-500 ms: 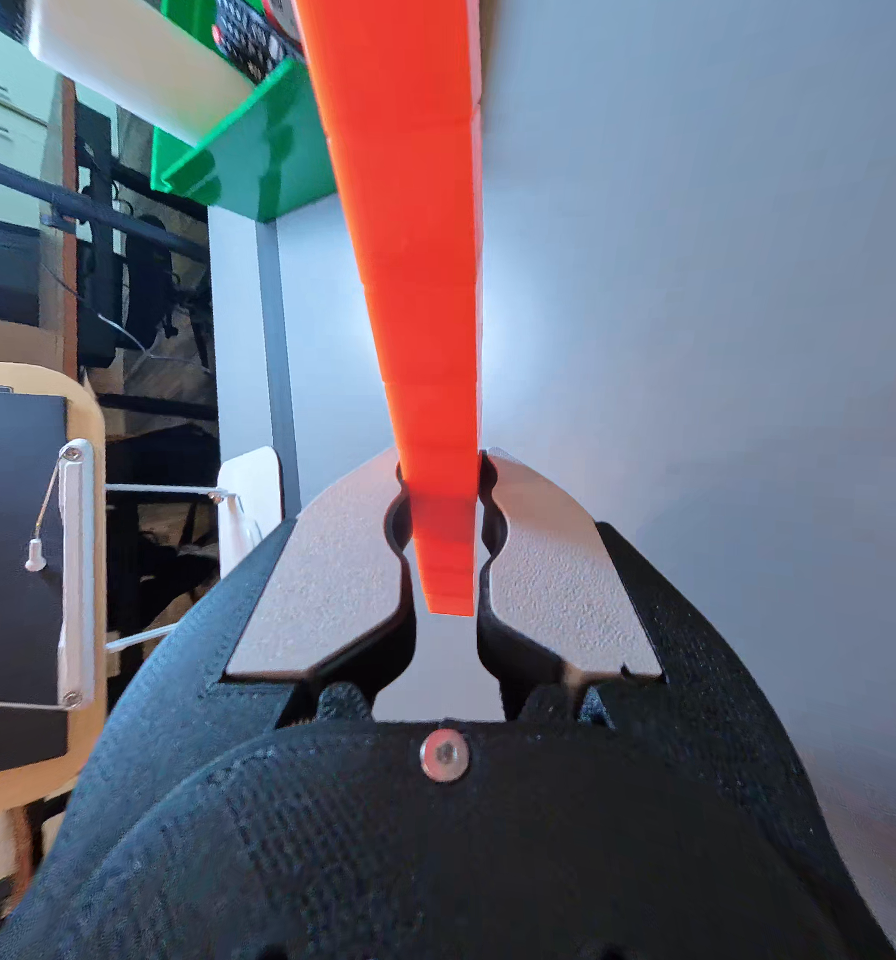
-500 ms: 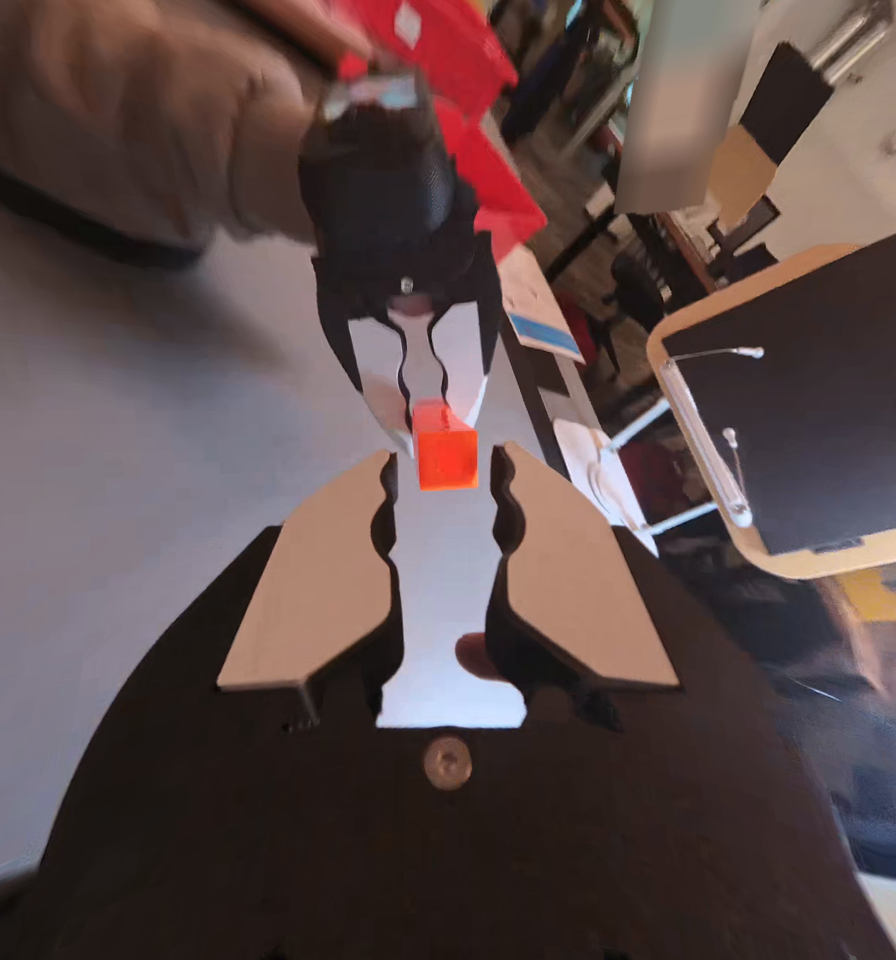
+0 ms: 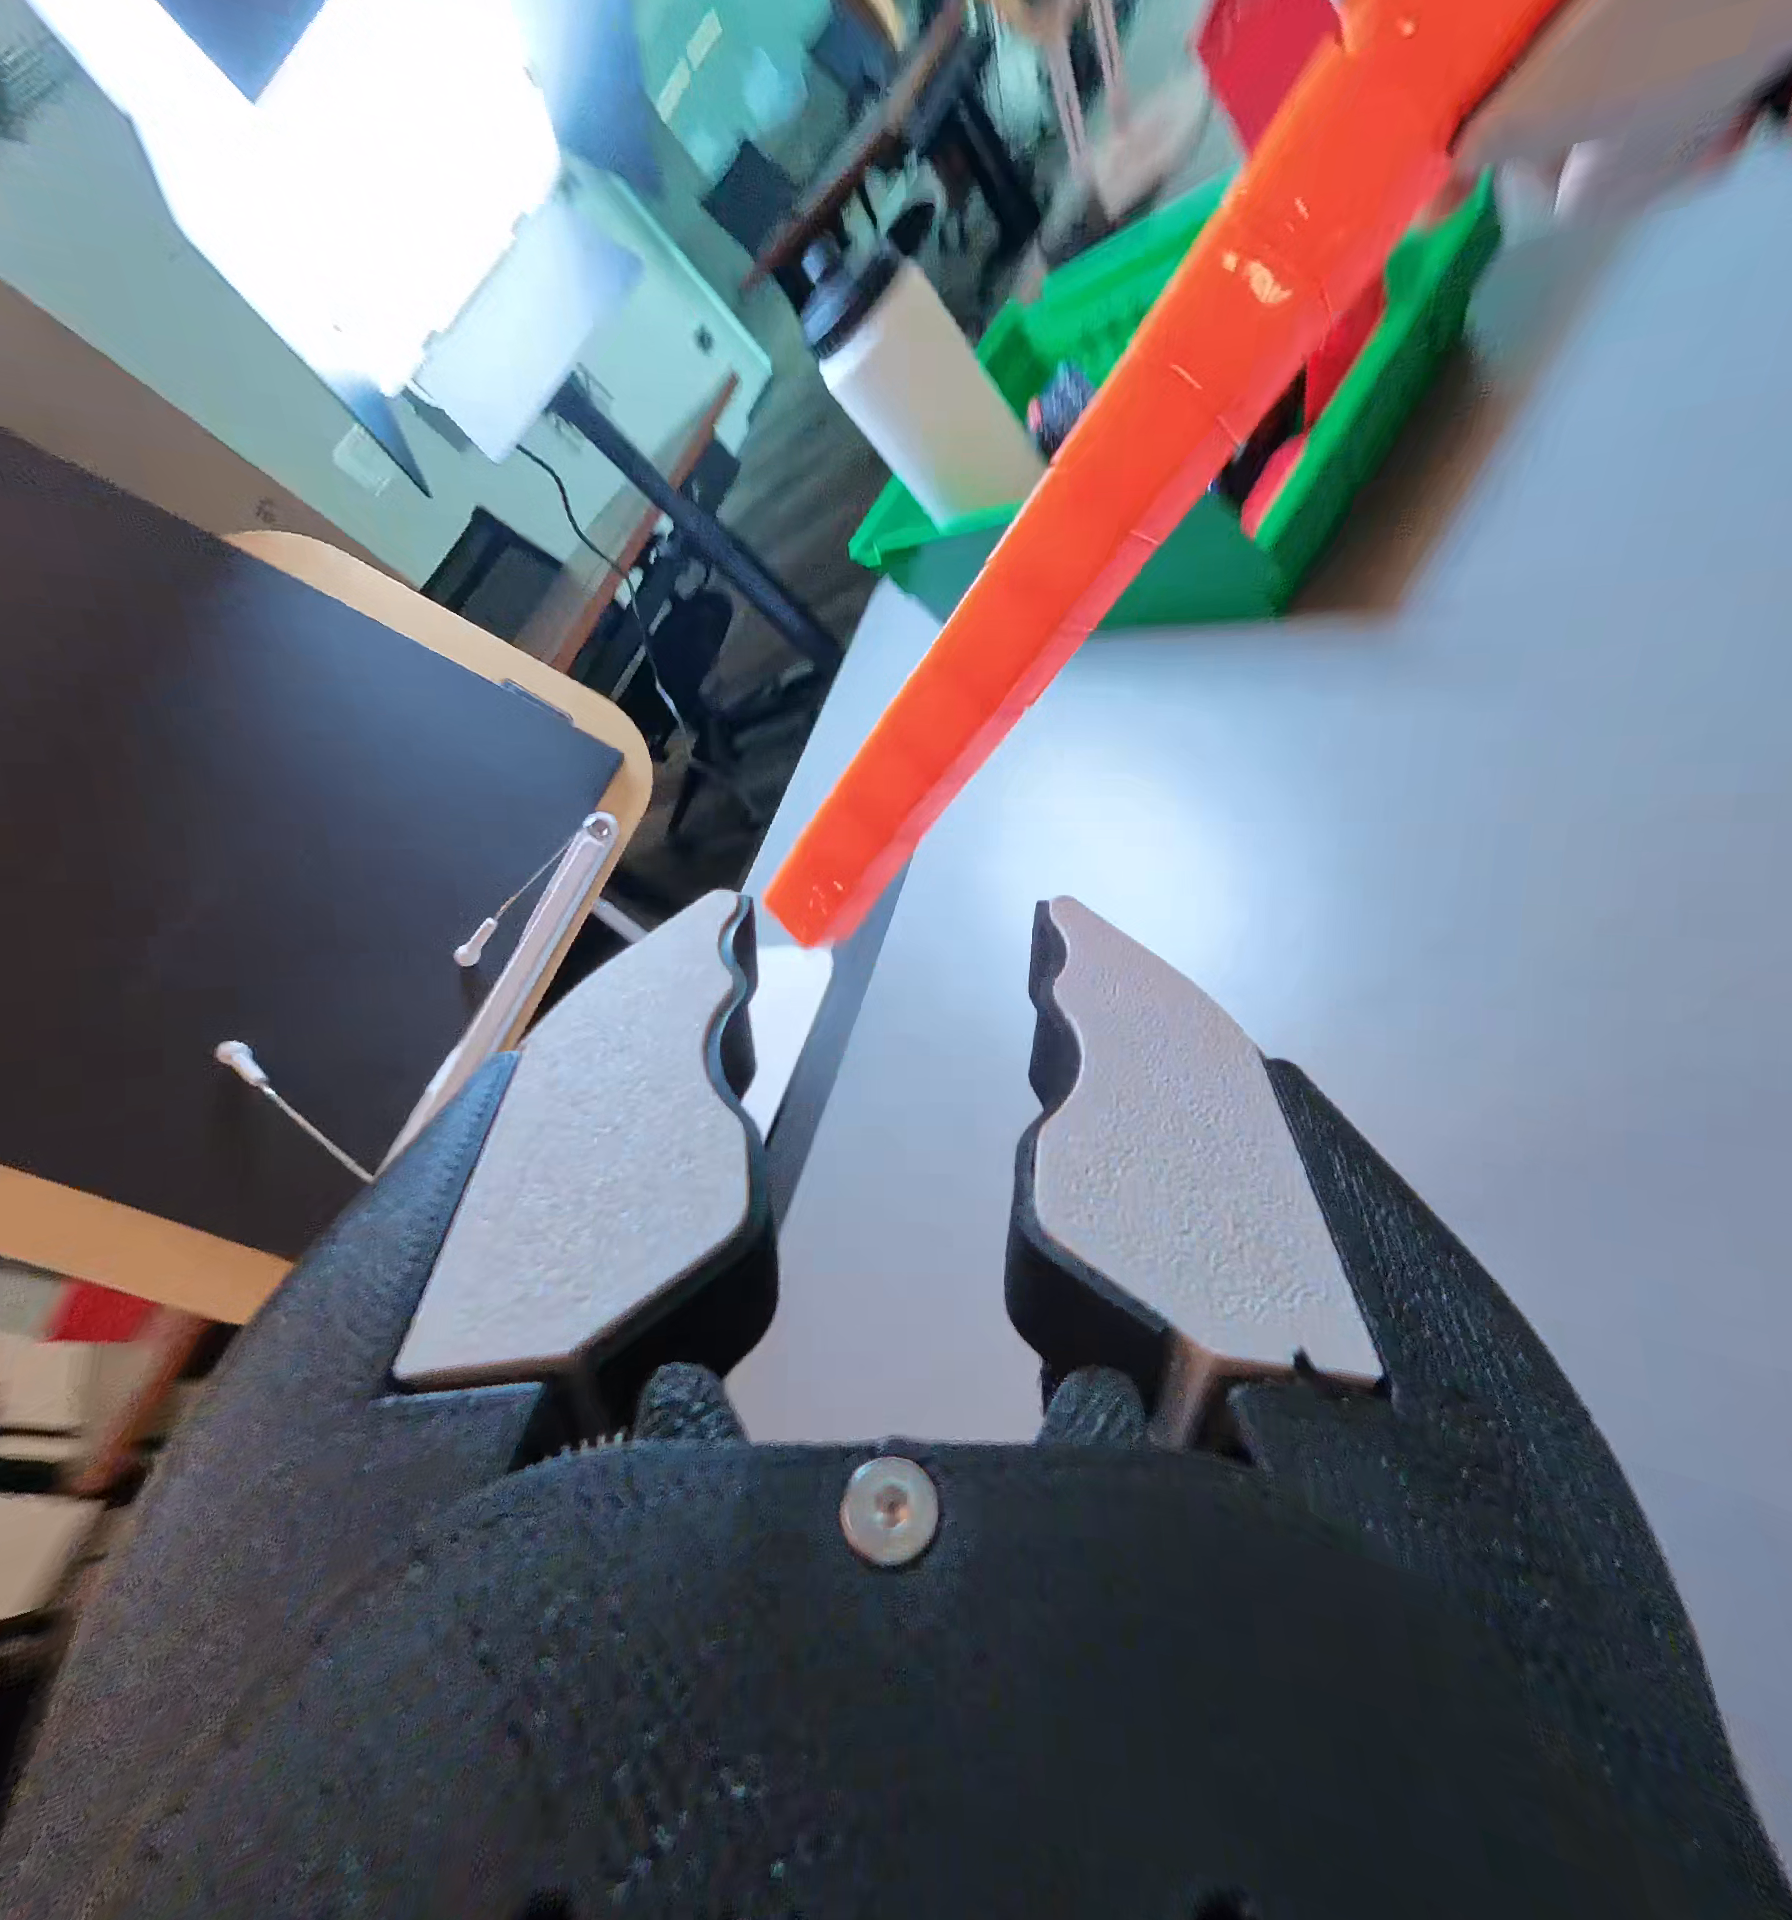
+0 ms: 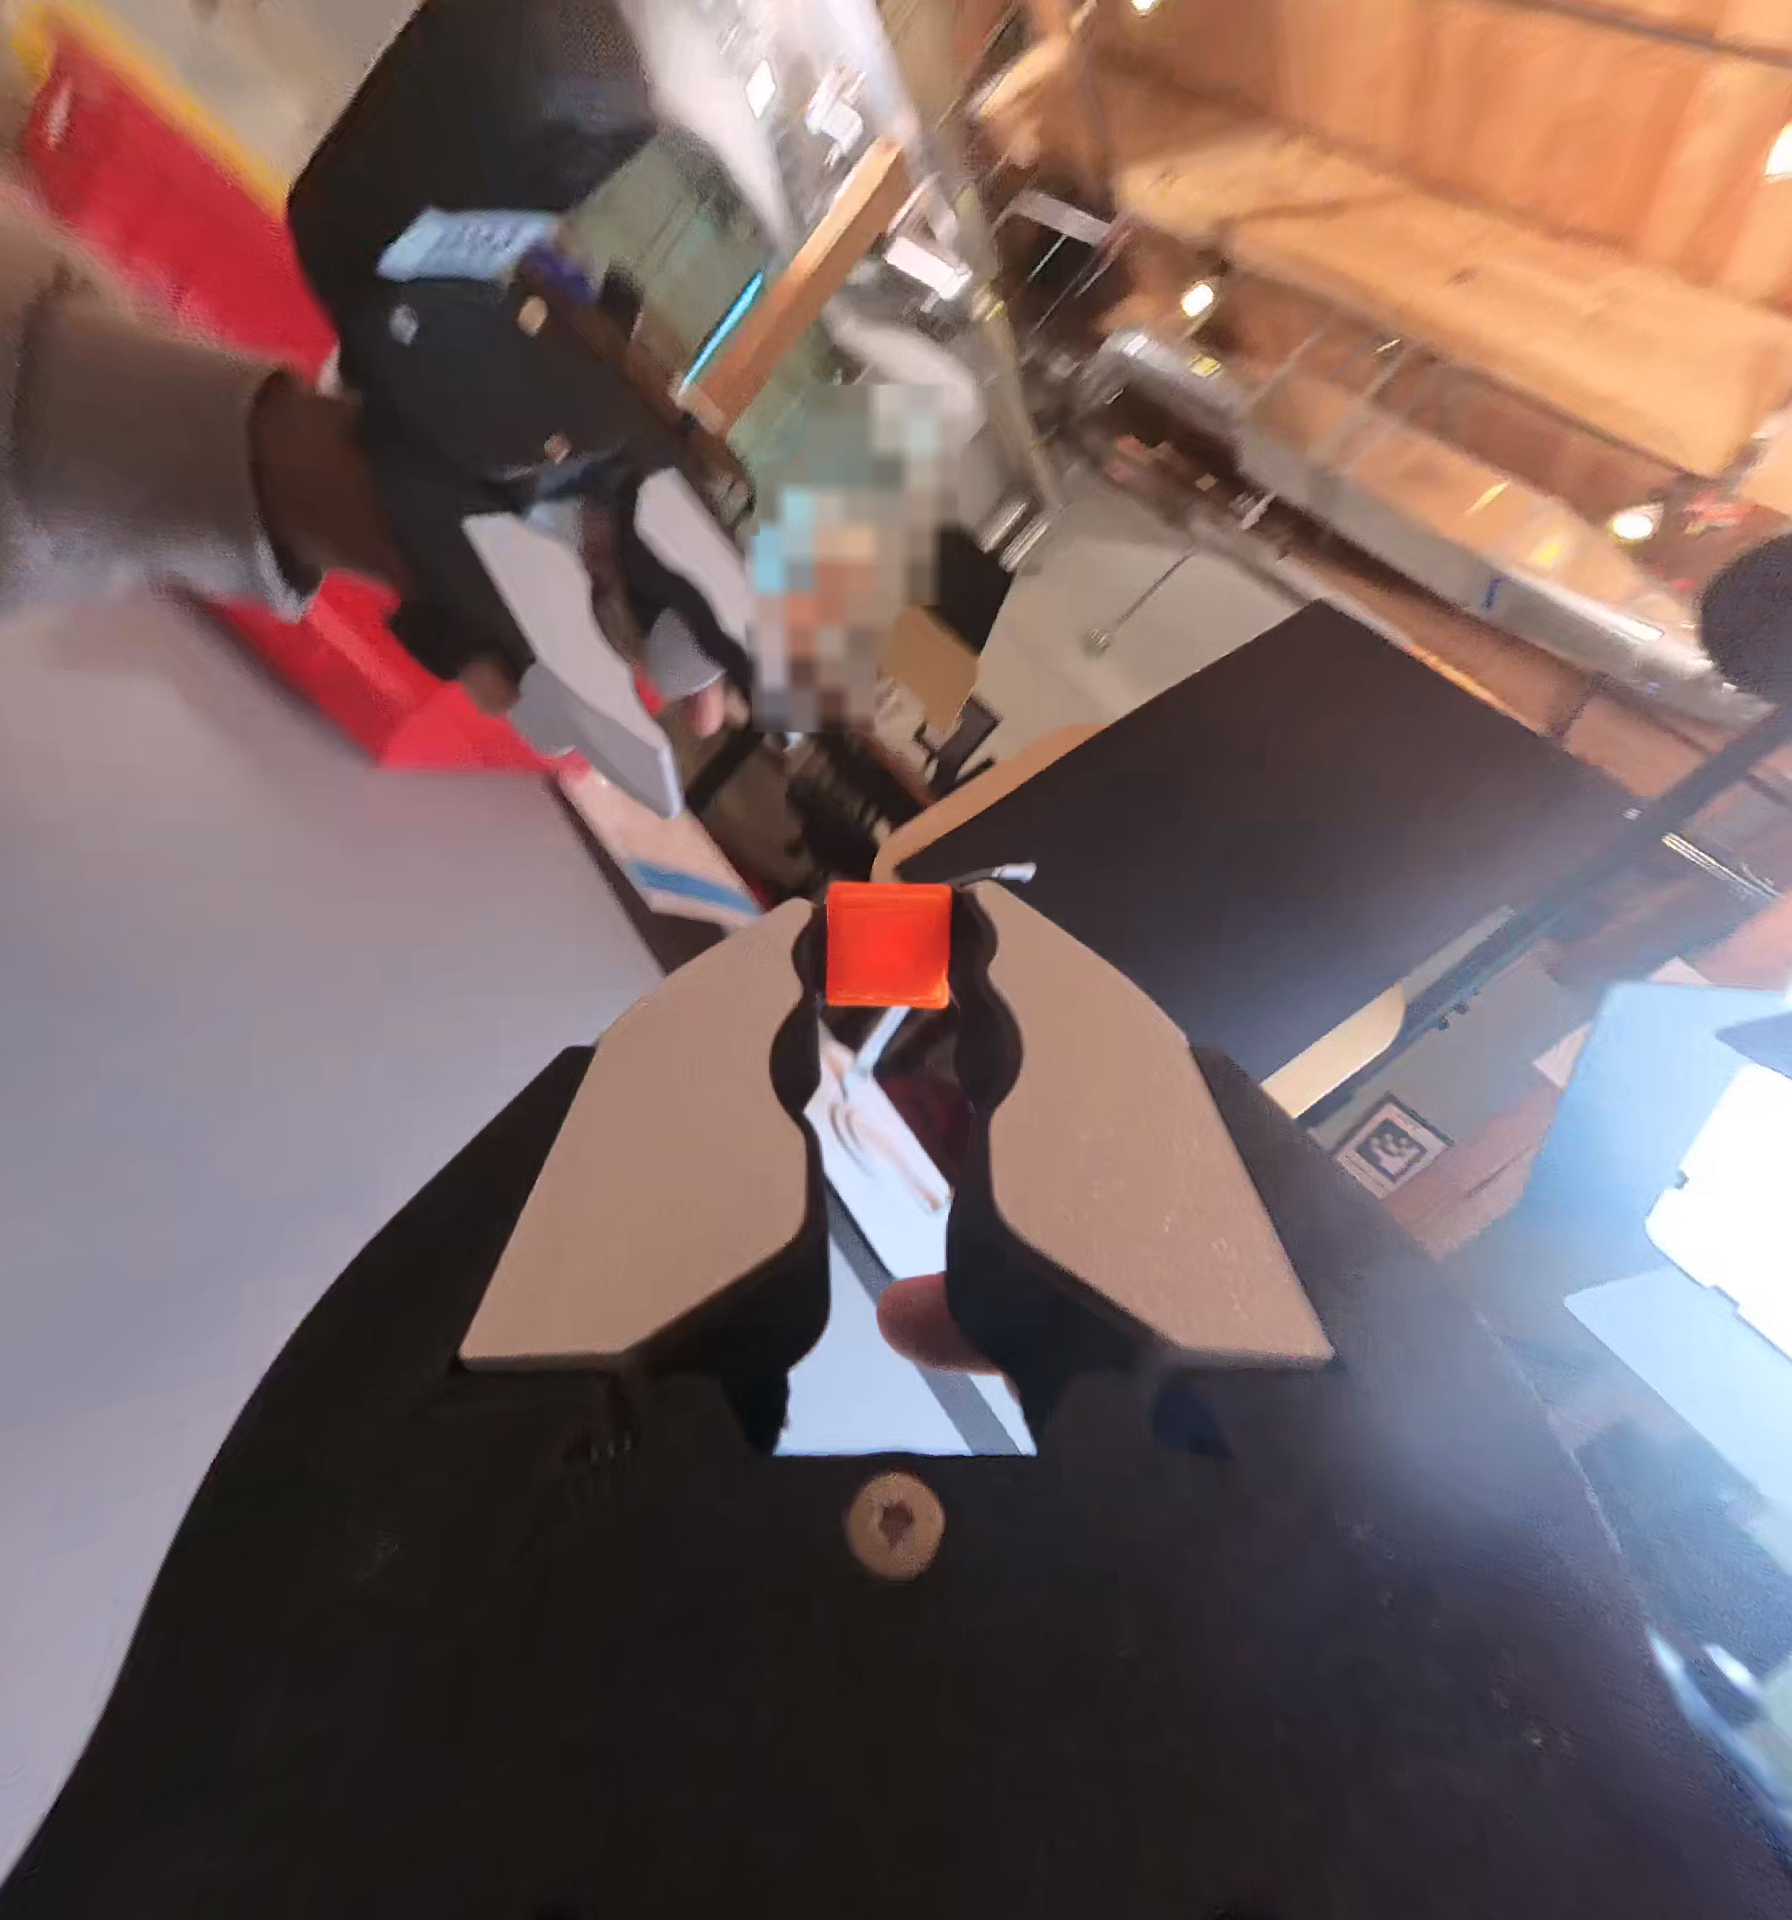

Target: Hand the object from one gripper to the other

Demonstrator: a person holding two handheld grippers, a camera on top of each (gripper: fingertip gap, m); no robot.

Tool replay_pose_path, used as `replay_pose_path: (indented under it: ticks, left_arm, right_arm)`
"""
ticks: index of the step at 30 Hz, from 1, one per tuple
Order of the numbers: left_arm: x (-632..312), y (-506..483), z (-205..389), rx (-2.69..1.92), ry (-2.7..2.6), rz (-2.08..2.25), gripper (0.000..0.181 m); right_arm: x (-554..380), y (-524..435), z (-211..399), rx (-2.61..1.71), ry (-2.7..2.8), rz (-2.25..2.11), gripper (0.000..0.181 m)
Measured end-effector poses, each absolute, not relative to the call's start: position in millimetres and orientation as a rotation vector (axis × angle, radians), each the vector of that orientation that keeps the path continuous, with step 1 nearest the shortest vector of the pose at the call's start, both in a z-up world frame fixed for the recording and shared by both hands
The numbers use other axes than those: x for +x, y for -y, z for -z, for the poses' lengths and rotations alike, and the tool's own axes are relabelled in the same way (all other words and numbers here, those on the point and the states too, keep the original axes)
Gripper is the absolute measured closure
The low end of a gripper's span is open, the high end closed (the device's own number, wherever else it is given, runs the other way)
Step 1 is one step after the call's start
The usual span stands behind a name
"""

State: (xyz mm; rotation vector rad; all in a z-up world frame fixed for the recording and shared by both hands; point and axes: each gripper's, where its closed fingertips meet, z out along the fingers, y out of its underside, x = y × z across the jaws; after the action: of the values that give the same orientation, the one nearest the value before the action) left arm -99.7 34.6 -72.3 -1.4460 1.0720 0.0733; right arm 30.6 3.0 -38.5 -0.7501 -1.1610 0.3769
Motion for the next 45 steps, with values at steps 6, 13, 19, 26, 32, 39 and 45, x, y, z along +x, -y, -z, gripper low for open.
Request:
replay_pose_path:
  ticks: [6,13,19,26,32,39,45]
  left_arm:
    - [-96,-6,26,-1.328,-0.736,0.91,0.139]
    - [-25,9,90,-1.458,-0.845,1.37,0.136]
    - [47,80,129,-1.514,-1.06,1.82,0.148]
    - [106,81,94,-1.34,-0.485,2.22,0.133]
    - [60,28,63,-1.162,-0.183,2.035,0.12]
    - [12,8,37,-1.035,-0.096,1.902,0.116]
    - [-15,-5,33,-1.008,-0.059,1.793,0.133]
  right_arm:
    - [90,-11,-26,-0.744,0.645,-1.188,0.161]
    - [71,-11,-10,-0.853,0.803,-1.228,0.161]
    - [59,-5,-5,-0.861,0.835,-1.231,0.161]
    - [50,10,-19,-0.779,0.829,-1.223,0.161]
    - [56,36,-32,-0.642,0.837,-1.269,0.162]
    - [48,36,-25,-0.663,0.855,-1.239,0.162]
    - [39,33,-10,-0.683,0.894,-1.205,0.162]
